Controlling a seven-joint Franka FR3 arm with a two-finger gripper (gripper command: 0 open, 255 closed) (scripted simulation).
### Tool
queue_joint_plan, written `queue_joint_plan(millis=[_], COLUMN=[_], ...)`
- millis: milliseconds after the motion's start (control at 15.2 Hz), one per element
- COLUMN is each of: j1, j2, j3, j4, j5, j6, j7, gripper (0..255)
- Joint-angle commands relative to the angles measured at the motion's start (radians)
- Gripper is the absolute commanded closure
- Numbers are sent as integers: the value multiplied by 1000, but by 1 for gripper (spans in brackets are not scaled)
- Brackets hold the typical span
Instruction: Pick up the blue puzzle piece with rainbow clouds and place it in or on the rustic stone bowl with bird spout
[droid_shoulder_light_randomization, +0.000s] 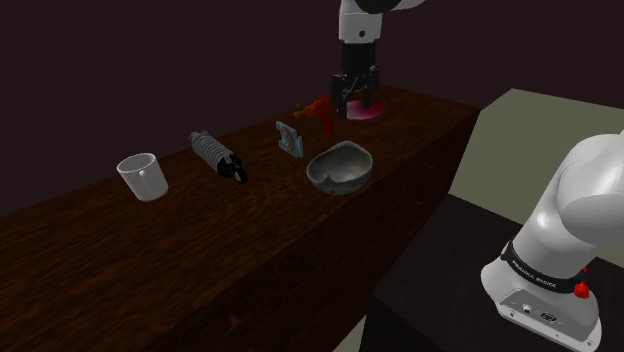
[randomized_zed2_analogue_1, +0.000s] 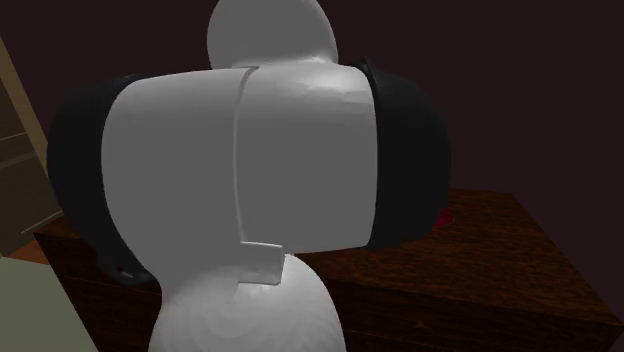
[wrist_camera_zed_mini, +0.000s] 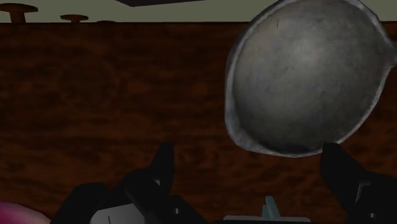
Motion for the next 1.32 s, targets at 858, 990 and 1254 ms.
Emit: queue_joint_plan(millis=[858,990,1254], j1=[38,41,42], j2=[568,596,611], j3=[35,34,34], j4=[514,535,503], j5=[-63,-66,-68], j6=[112,122,169], j7=[91,94,95], gripper=[0,0,0])
